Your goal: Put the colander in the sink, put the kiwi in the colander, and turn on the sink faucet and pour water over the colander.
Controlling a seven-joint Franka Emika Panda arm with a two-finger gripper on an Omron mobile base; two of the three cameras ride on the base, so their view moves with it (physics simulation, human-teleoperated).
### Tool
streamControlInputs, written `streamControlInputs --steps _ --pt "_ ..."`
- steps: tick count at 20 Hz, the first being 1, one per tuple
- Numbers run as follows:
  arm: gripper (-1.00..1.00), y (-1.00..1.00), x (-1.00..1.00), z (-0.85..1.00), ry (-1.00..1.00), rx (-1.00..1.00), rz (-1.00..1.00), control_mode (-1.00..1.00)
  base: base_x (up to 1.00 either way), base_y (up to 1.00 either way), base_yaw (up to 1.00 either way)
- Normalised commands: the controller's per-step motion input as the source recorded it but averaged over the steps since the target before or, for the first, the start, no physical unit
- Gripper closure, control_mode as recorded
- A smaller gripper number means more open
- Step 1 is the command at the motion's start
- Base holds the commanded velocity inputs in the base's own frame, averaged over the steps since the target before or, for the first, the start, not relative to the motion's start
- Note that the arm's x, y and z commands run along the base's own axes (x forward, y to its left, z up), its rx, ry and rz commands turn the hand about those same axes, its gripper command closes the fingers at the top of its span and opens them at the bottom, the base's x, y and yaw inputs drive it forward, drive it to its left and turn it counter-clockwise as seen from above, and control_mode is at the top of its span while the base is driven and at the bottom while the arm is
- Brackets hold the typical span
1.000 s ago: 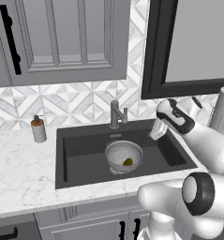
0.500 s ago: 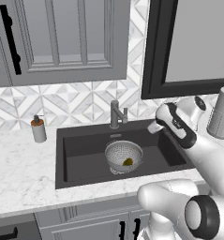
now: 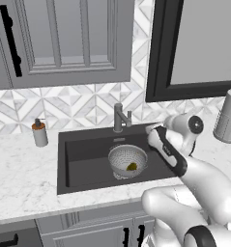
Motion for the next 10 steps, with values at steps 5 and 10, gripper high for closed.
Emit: streamControlInputs --steps 5,10 --pt "-1.0 0.0 0.0 0.22 -0.16 0.07 -0.27 -1.0 0.0 0.0 0.0" --pt "-1.0 0.0 0.0 0.18 -0.08 0.02 -0.02 -1.0 0.0 0.0 0.0"
